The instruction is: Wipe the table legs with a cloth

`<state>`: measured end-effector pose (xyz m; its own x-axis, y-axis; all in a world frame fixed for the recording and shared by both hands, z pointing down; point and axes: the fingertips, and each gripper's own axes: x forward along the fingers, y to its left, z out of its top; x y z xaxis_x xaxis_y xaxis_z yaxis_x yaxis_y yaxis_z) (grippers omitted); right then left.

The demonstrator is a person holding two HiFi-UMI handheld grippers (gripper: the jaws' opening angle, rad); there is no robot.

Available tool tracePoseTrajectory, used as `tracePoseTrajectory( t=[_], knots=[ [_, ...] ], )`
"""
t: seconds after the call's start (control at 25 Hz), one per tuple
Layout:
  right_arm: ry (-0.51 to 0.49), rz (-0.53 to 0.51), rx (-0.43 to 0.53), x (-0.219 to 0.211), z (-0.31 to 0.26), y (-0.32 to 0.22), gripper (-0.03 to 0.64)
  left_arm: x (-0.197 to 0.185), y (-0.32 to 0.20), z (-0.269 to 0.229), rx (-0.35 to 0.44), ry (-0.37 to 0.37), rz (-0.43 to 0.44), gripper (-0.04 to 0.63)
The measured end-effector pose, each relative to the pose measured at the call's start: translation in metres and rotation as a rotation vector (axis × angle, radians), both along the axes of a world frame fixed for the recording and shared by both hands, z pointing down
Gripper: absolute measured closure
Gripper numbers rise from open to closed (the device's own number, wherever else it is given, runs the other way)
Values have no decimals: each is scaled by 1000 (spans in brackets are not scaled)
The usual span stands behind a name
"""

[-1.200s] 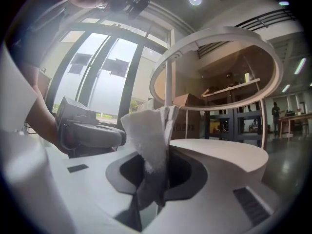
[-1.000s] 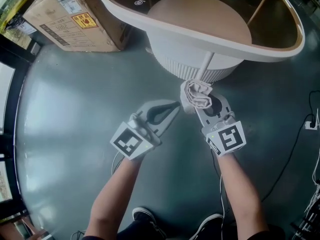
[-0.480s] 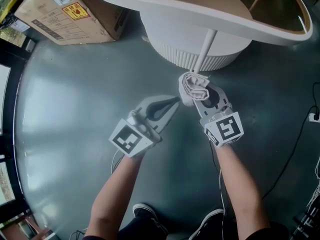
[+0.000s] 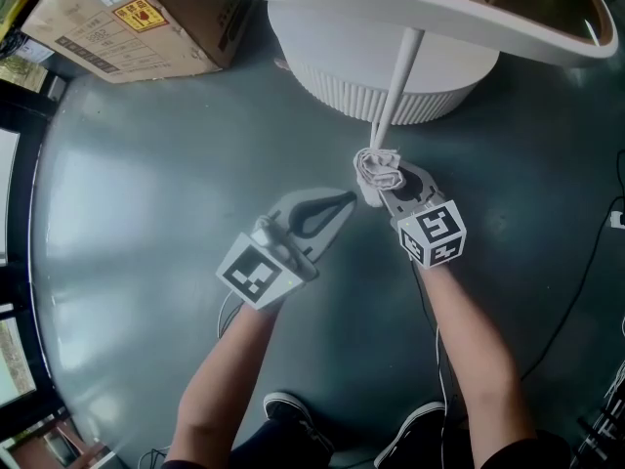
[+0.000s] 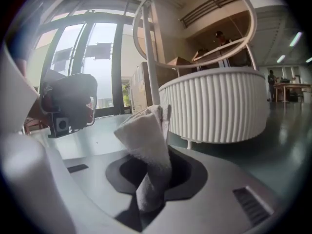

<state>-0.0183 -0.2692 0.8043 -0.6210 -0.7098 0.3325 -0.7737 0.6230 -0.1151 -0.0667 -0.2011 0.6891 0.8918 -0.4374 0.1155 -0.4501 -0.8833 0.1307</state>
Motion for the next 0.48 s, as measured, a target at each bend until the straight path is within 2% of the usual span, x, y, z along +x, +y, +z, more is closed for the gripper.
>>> tracePoseTrajectory(
  t=[0.36,0.4,0.48],
  knots=[
    [-72,43,-293,-6,31,-2,528,4,12,8,-51,1,6,589],
    [-71,44,-304,-7,24,1,534,4,12,5,-51,3,4,589],
    [-75,28,-249,-8,-6,9,538,3,9,-9,-43,19,-7,589]
  ],
)
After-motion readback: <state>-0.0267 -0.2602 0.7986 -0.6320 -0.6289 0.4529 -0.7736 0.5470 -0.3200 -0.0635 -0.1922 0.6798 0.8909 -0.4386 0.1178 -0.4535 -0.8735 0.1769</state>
